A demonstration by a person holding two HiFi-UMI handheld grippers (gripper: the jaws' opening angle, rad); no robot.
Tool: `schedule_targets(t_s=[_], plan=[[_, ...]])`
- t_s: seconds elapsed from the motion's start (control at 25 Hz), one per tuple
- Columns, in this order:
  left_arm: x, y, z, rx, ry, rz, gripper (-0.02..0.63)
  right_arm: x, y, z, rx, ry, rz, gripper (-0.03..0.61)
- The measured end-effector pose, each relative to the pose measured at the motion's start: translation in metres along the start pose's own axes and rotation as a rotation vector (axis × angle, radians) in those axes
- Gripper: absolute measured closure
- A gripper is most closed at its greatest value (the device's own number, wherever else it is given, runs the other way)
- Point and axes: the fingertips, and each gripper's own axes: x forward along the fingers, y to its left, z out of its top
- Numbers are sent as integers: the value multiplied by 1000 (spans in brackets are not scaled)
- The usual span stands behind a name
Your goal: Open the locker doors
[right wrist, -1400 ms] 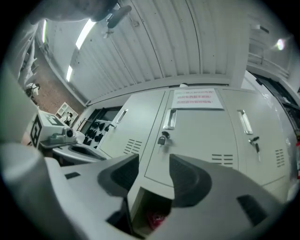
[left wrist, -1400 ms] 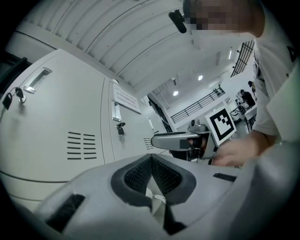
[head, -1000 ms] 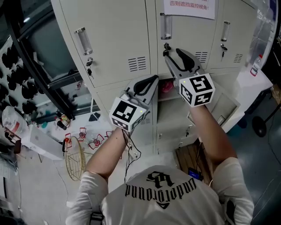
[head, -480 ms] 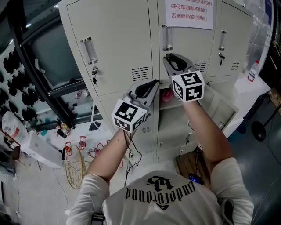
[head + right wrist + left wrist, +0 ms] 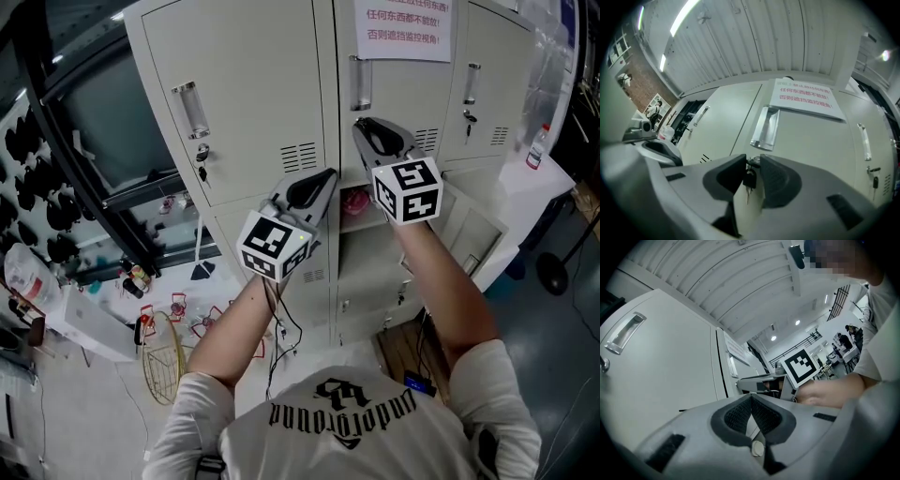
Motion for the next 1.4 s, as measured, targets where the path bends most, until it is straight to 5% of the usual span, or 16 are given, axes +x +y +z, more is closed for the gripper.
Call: schedule_targets(t_s=[0.64, 1.12, 1.4], plan=[[45, -63, -4, -26, 18, -79, 606, -143, -37, 34, 24, -33, 69, 474], [132, -146, 8, -22, 1, -145, 606, -245, -157, 21, 59, -7, 6, 459], [179, -179, 8, -2, 15, -141, 606, -265, -221, 4, 143, -37, 154, 468]])
